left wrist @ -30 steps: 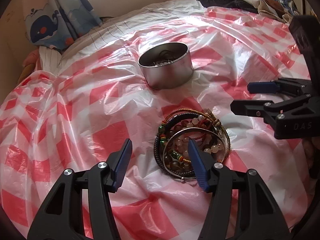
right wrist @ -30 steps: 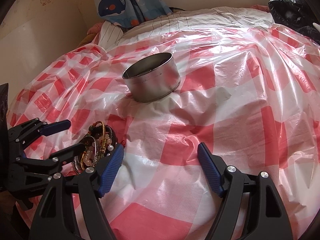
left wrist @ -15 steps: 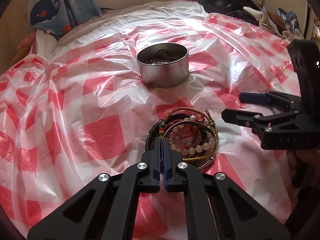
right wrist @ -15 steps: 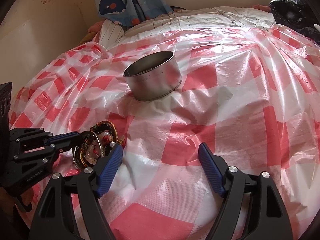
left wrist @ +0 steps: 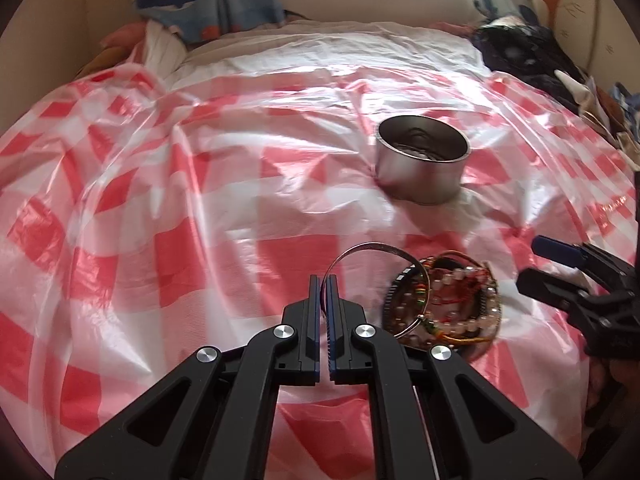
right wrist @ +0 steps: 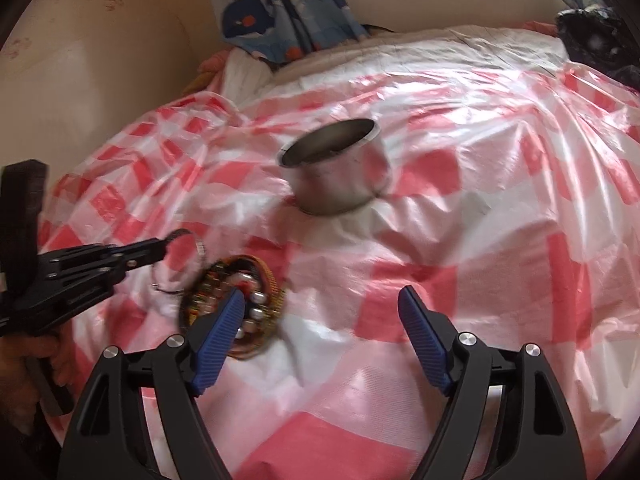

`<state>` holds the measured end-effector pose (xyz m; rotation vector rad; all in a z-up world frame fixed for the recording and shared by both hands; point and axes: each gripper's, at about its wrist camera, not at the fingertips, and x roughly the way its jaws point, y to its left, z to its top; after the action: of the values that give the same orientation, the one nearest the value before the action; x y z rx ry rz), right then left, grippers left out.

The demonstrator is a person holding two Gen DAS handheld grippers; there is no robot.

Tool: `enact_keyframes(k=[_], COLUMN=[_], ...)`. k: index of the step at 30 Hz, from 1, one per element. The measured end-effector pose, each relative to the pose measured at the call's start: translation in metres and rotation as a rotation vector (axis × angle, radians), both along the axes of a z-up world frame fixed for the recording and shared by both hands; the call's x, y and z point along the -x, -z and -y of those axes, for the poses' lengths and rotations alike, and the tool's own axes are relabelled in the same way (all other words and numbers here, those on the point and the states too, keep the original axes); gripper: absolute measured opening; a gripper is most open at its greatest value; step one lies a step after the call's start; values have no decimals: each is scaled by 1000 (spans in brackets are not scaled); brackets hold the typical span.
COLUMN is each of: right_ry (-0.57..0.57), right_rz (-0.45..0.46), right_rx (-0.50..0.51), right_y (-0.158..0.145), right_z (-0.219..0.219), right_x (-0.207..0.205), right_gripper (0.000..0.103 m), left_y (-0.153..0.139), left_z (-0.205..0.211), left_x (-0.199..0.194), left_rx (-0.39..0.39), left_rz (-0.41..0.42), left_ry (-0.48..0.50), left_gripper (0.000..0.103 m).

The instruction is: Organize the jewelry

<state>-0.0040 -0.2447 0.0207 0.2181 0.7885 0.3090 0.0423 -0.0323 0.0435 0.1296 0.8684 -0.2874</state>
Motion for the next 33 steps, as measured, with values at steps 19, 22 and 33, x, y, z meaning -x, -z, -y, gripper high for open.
enact_keyframes(k=[19,22,33], right_ry=[-251,-232,-201], right_rz=[-116,-84,-94], right_rx=[100,101,-3], right_y=[14,7,2], right_z=[-45,-44,-30], right_x=[-47,-41,-47], right_gripper=[18,13,34], left_y=[17,17,24], left_z=[-1,-1,1], left_x=[-11,-11,-10], left_rx=[5,5,-7], left_rz=[-51,-52,-68], left_ry=[-7,-9,-9], left_gripper=[3,3,3])
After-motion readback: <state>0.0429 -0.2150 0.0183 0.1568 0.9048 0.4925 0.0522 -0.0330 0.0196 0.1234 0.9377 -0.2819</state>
